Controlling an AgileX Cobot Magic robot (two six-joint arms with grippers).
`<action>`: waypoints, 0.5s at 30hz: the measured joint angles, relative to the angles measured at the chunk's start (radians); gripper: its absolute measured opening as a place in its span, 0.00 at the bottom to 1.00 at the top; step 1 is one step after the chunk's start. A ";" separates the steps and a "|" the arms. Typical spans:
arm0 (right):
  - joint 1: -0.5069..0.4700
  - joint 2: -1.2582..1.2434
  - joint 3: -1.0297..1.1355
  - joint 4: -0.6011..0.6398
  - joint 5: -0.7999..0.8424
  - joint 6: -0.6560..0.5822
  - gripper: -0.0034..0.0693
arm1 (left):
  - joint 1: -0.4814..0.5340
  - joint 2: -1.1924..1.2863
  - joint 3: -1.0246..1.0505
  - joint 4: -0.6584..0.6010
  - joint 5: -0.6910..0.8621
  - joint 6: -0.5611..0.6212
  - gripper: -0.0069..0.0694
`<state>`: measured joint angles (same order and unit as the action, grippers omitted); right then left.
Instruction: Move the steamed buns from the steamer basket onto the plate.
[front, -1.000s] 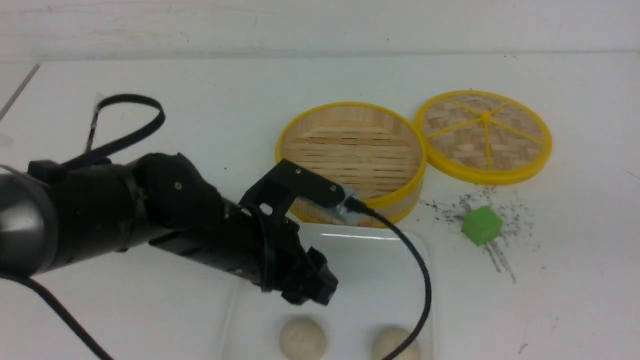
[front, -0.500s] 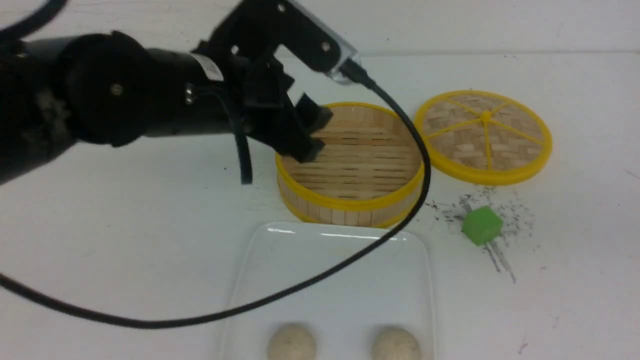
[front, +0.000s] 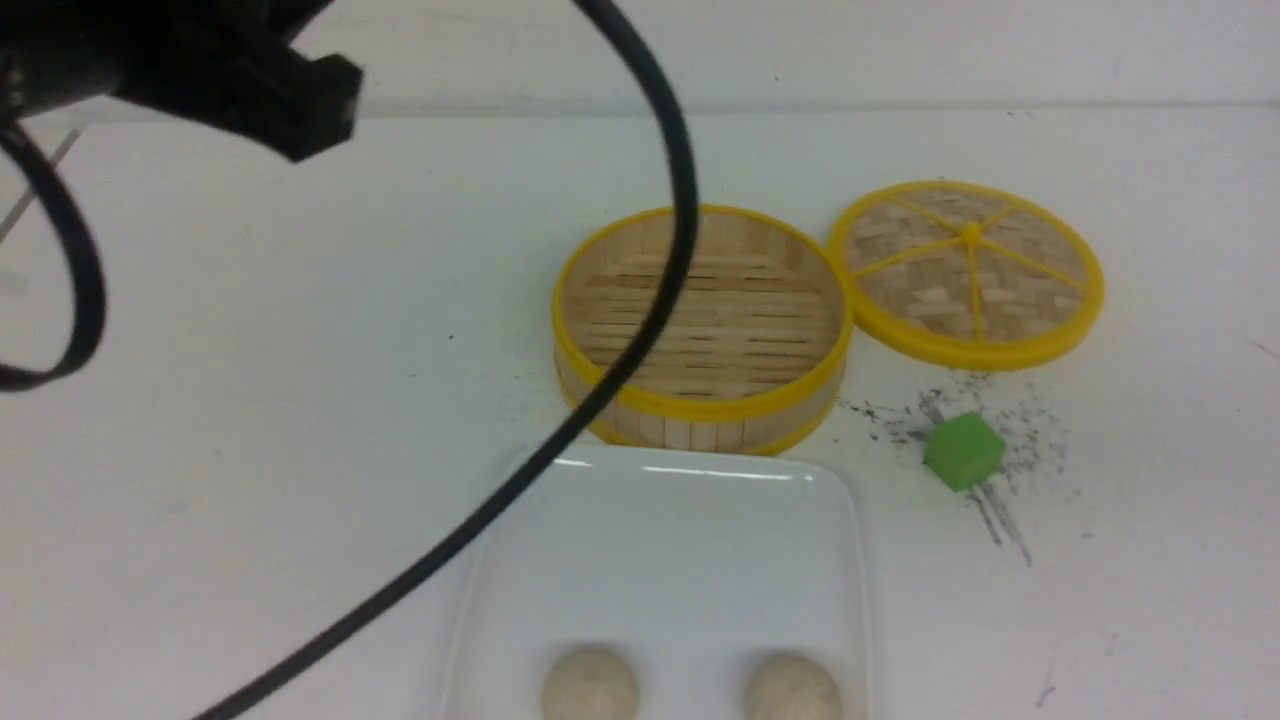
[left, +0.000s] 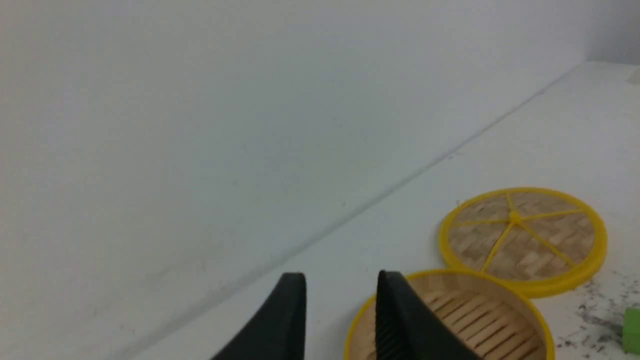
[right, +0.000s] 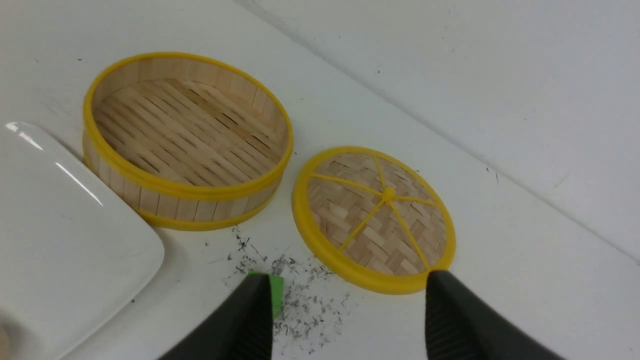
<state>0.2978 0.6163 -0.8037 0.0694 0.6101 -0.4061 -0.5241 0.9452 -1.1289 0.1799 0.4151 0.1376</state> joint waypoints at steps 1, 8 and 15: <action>0.000 0.000 0.000 0.004 0.000 0.000 0.62 | 0.013 -0.005 0.000 0.025 0.022 -0.051 0.39; 0.000 0.000 0.000 0.052 -0.005 0.000 0.62 | 0.111 -0.075 0.074 0.476 0.325 -0.516 0.39; 0.000 0.000 0.000 0.073 -0.038 0.000 0.62 | 0.111 -0.134 0.277 0.457 0.167 -0.606 0.40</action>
<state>0.2978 0.6163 -0.8037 0.1420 0.5717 -0.4061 -0.4127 0.8116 -0.8520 0.6367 0.5819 -0.4680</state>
